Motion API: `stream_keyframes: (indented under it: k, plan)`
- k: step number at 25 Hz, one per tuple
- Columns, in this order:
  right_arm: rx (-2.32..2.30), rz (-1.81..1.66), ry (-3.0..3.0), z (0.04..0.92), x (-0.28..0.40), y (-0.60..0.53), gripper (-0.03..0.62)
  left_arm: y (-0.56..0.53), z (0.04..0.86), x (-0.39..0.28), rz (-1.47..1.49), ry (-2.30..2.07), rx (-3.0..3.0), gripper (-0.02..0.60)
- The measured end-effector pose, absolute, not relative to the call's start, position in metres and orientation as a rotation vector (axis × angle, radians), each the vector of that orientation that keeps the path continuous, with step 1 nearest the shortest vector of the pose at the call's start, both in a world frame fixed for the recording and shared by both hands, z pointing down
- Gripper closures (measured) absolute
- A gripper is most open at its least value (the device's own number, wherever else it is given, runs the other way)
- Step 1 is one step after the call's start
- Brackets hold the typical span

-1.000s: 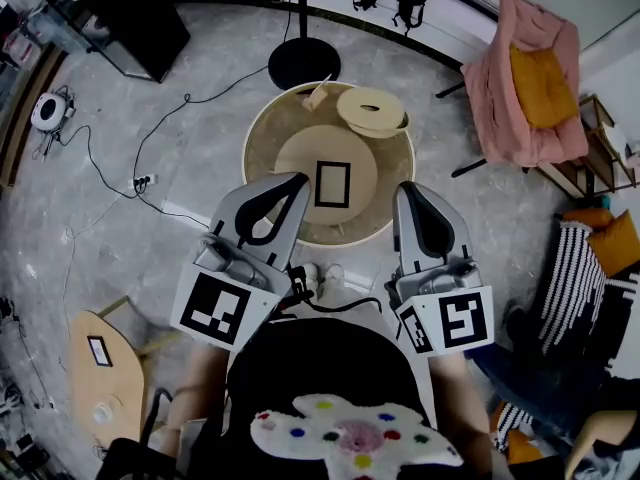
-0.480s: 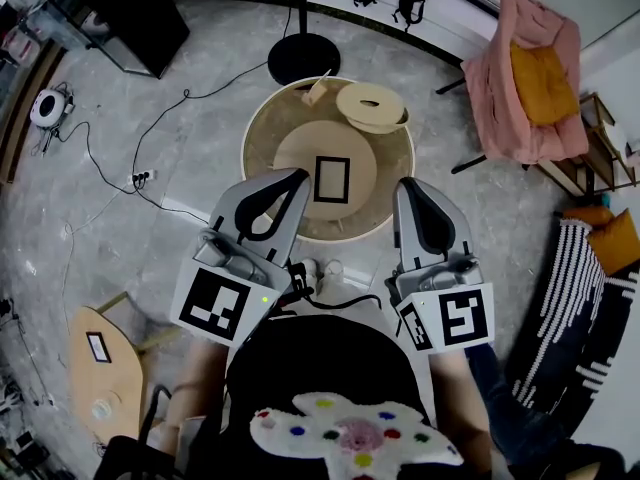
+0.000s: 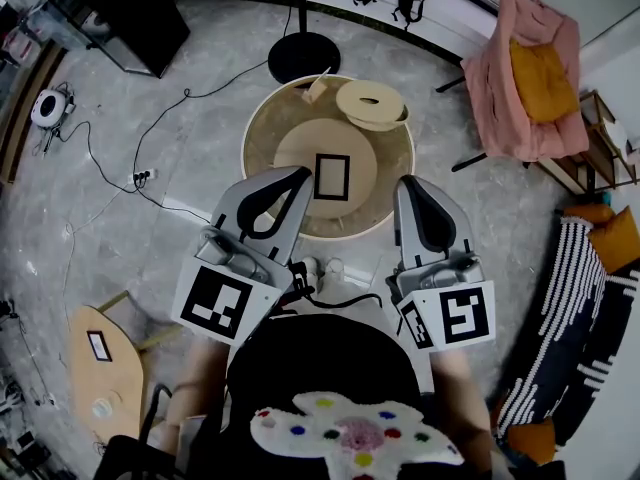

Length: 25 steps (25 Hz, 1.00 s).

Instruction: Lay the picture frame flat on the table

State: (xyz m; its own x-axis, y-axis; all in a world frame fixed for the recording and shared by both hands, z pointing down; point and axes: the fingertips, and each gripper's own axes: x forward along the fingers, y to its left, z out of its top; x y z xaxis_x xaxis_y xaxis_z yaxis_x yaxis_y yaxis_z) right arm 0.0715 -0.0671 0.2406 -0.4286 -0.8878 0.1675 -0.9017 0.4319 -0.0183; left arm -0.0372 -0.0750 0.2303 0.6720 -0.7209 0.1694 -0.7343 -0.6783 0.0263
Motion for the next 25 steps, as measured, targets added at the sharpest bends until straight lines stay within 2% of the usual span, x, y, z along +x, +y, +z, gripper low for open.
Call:
stream_keyframes:
  k: [25]
  plan:
    - [1.586, 0.161, -2.541, 0.2424, 0.0739, -0.0587, 0.557, -0.0675, 0.2320, -0.0329, 0.227, -1.209, 2.784, 0.565]
